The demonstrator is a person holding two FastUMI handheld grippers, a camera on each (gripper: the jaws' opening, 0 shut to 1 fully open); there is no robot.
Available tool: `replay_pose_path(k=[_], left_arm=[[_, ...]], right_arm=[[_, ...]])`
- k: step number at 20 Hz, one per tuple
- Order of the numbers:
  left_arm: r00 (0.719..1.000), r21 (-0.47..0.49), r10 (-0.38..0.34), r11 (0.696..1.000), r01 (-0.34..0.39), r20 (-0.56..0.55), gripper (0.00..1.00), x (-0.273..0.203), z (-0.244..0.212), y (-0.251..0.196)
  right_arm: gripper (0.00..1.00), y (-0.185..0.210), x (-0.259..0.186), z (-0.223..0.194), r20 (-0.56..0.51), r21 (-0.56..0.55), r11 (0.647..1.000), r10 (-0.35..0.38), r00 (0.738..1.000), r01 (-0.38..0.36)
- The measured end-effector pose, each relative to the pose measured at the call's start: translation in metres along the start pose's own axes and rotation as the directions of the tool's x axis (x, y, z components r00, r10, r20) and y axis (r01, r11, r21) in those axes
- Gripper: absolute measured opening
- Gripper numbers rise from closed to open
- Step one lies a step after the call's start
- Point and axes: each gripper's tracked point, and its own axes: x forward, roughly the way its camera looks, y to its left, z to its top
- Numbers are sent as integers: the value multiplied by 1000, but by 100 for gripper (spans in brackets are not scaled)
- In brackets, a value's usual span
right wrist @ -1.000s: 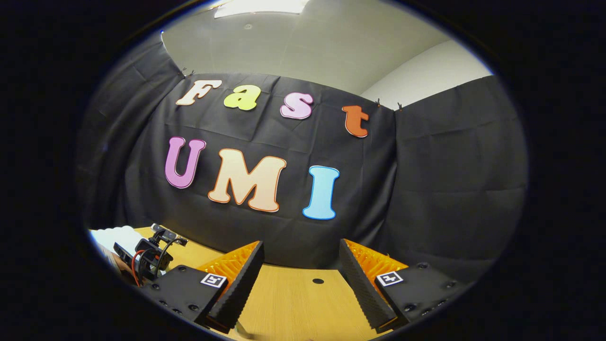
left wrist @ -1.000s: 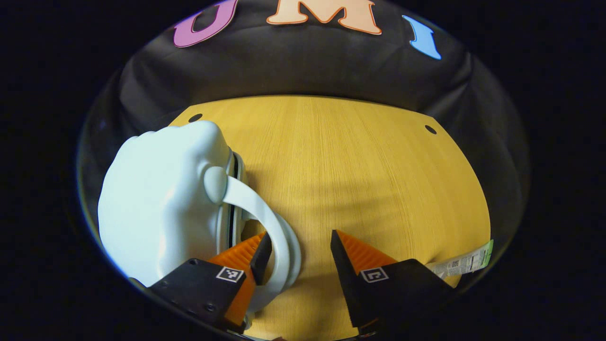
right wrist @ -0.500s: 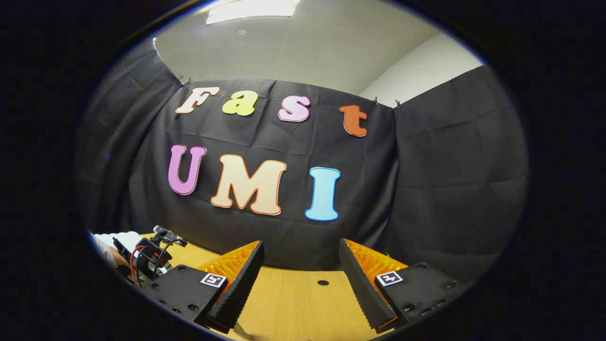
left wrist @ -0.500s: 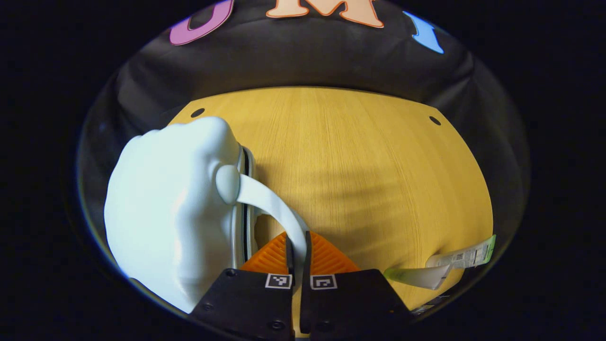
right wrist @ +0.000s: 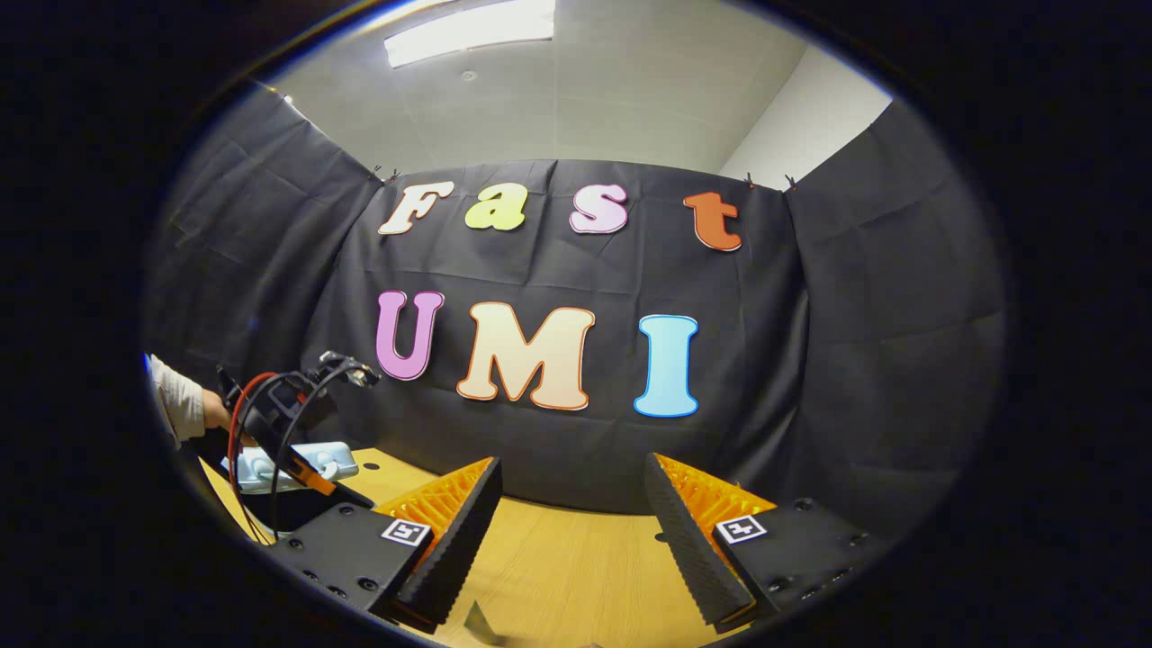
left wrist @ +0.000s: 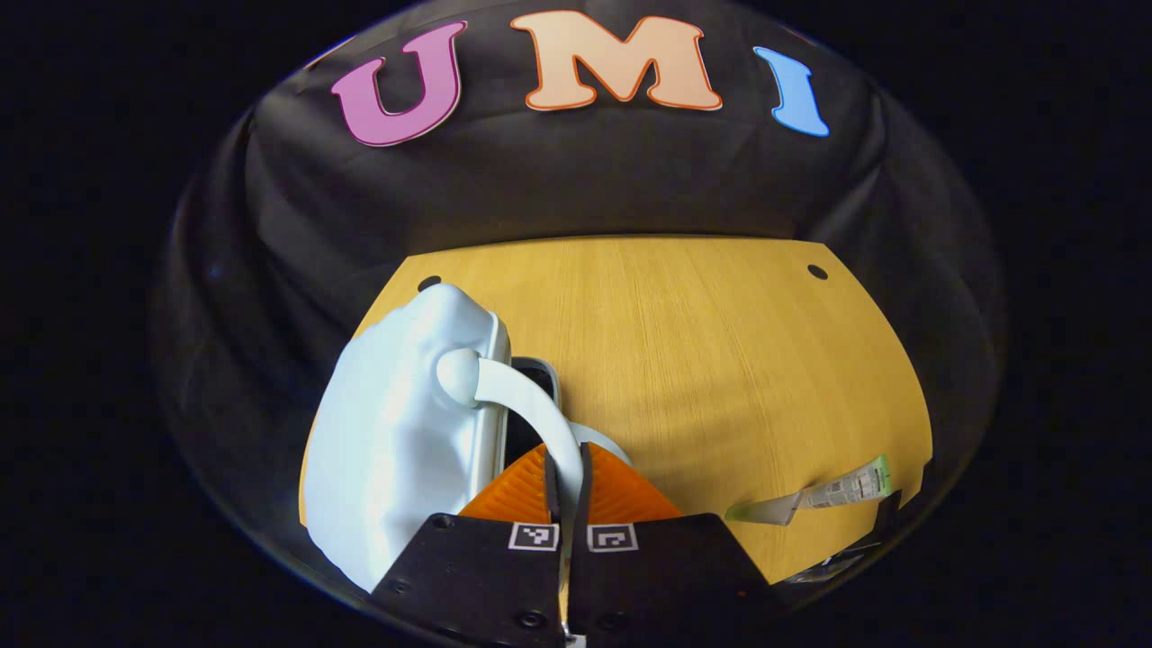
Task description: First open the suitcase, pack the skin care products into it, and then close the suitcase.
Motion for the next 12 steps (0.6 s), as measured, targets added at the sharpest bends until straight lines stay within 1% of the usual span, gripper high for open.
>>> replay_pose_path(k=[1, 2, 4, 7, 8, 10, 11, 12], left_arm=[[1000, -10, -13, 1000, 13, 27, 0, -12, 7, 9], [999, -17, -27, 999, 28, 29, 0, -21, 9, 18], [996, -16, -61, 998, 62, 67, 0, -42, 23, 38], [992, -2, -56, 998, 56, 117, 0, -72, 39, 78], [990, -5, -32, 999, 33, 138, 0, -77, 47, 99], [974, -14, 38, 999, -36, 224, 0, -82, 63, 148], [972, -25, 63, 998, -59, 226, 0, -86, 66, 170], [970, -40, 74, 997, -66, 231, 0, -88, 66, 190]], right_arm=[[99, 9, 0, 6, 20, 7, 1000, -13, 1000, 12], [99, 18, 2, 9, 20, 7, 1000, -29, 999, 29], [99, 49, 3, 4, 14, 12, 1000, -21, 1000, 21], [100, 94, 10, -5, -16, -17, 1000, -8, 1000, 8], [99, 107, 11, -2, -7, -13, 1000, -10, 1000, 10], [99, 131, 13, 9, 22, -9, 1000, -17, 1000, 17], [98, 140, 14, 8, 29, -23, 999, -26, 999, 27], [98, 149, 17, 7, 29, -39, 999, -34, 999, 35]])
